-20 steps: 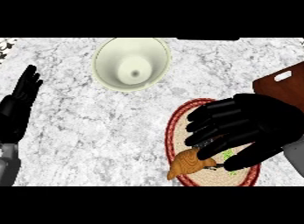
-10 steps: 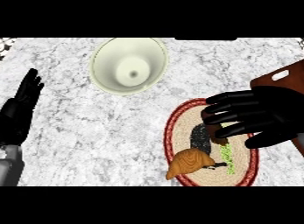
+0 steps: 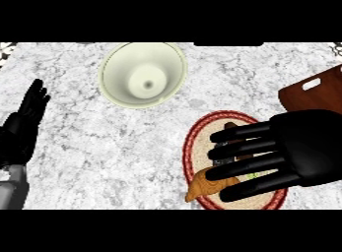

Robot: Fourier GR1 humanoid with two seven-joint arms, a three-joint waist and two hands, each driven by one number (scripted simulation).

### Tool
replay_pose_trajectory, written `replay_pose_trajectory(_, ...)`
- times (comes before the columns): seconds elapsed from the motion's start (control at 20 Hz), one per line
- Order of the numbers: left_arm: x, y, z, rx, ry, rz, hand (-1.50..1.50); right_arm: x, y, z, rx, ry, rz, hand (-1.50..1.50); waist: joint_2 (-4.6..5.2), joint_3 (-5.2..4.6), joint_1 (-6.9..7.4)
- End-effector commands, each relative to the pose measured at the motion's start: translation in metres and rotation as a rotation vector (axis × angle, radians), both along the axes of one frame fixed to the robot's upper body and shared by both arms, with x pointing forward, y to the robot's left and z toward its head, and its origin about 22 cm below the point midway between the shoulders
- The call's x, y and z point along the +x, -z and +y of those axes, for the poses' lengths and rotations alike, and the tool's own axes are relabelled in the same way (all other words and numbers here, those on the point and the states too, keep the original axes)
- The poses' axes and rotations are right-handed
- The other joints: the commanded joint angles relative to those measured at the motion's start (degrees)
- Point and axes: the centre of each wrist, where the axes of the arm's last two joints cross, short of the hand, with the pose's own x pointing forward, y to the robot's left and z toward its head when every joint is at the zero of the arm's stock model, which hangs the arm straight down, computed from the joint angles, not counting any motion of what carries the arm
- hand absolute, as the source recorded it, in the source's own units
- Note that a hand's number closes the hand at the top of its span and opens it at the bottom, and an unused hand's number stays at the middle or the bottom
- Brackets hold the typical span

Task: Pick the croissant from the placemat and place it in the bowl

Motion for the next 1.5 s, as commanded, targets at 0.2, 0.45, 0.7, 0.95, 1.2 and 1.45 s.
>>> replay_pose_trajectory(0.2,0.008,-0.014,-0.002,-0.002,0.004,-0.002,0.00,-0.041,0.004,0.053,-0.288,-0.019,-0.162,-1.50,0.04,-0.01,-0.25)
replay_pose_trajectory(0.45,-0.009,0.000,-0.003,-0.014,0.017,-0.003,0.00,-0.023,0.022,0.080,-0.438,-0.011,-0.173,-1.50,0.26,0.00,1.00)
replay_pose_trajectory(0.7,0.004,-0.014,0.014,0.002,0.001,0.000,0.00,-0.035,0.031,0.079,-0.559,0.022,-0.281,-1.50,0.20,0.03,0.20)
replay_pose_trajectory(0.95,0.006,-0.005,0.010,-0.010,0.002,-0.007,0.00,-0.050,0.079,0.091,-0.592,0.032,-0.335,-1.50,0.26,0.05,-0.03)
replay_pose_trajectory(1.2,0.003,-0.003,-0.021,-0.012,0.010,0.000,0.00,-0.033,0.078,0.088,-0.445,0.010,-0.383,-1.50,0.30,0.09,0.15)
replay_pose_trajectory(1.45,0.007,-0.006,0.005,0.001,0.003,0.002,0.00,-0.036,0.104,0.089,-0.404,-0.007,-0.392,-1.50,0.28,0.06,-0.02)
